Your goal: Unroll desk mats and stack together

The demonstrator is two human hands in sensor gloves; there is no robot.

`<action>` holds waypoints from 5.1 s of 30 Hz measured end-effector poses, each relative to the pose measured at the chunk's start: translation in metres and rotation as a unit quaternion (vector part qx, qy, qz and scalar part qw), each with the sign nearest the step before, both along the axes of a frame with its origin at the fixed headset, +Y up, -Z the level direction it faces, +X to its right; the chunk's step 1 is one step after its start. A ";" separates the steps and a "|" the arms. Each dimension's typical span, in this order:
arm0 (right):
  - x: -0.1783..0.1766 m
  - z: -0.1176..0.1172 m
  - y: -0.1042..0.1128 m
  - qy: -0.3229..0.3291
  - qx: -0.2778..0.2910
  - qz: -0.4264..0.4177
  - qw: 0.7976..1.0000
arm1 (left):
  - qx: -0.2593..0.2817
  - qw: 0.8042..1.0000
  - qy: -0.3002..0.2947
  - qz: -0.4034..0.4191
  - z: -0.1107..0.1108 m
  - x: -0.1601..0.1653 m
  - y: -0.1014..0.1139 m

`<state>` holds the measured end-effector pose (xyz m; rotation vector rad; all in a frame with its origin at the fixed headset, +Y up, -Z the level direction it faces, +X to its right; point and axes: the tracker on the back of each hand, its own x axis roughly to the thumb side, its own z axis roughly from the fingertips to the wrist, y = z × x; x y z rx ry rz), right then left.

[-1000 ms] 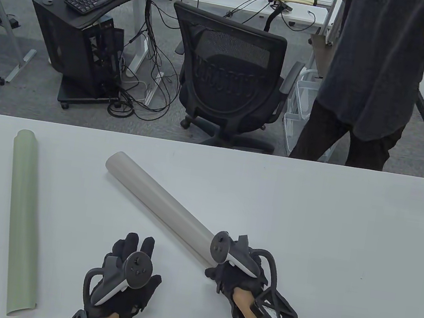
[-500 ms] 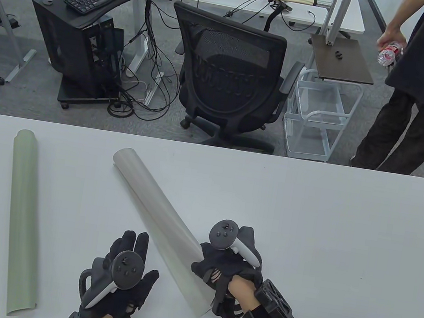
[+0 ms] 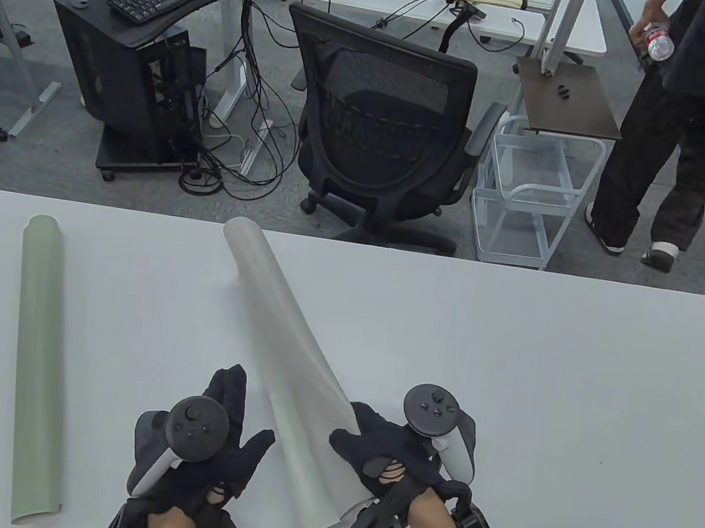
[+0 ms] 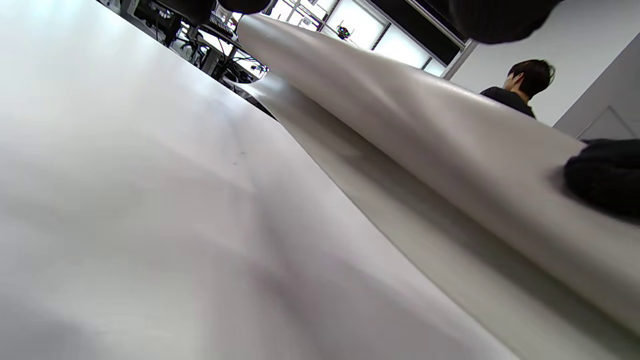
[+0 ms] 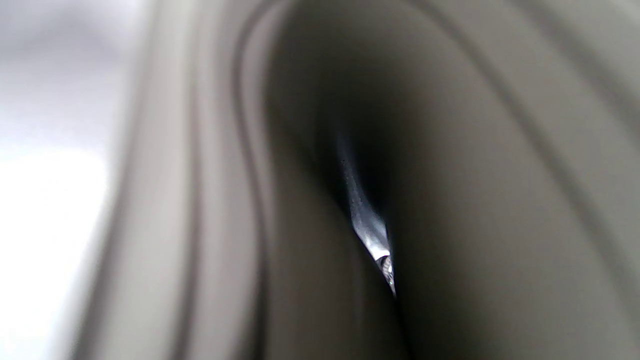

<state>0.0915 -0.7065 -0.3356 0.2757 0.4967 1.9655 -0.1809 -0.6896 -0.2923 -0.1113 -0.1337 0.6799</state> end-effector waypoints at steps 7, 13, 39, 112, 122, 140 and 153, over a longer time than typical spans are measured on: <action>0.006 0.008 0.026 -0.049 0.075 0.000 0.996 | -0.042 0.993 0.026 0.108 -0.022 0.033 0.030; 0.005 0.021 0.042 -0.057 0.128 0.033 0.990 | -0.090 0.975 -0.011 0.204 -0.039 0.062 0.013; 0.014 0.036 0.060 0.199 0.041 0.094 0.975 | -0.250 0.752 -0.170 0.586 -0.063 0.077 -0.061; 0.169 -0.035 -0.034 -0.081 -0.020 -0.246 0.966 | -0.257 0.602 -0.219 0.724 -0.058 0.123 -0.088; 0.179 -0.035 -0.041 -0.101 -0.029 -0.227 0.968 | -0.254 0.601 -0.244 0.718 -0.056 0.123 -0.087; 0.213 -0.030 -0.045 -0.160 -0.050 -0.191 0.967 | -0.275 0.602 -0.177 0.728 -0.056 0.119 -0.095; 0.233 -0.027 -0.054 -0.178 -0.080 -0.147 0.970 | -0.248 0.740 -0.174 0.600 -0.063 0.097 -0.085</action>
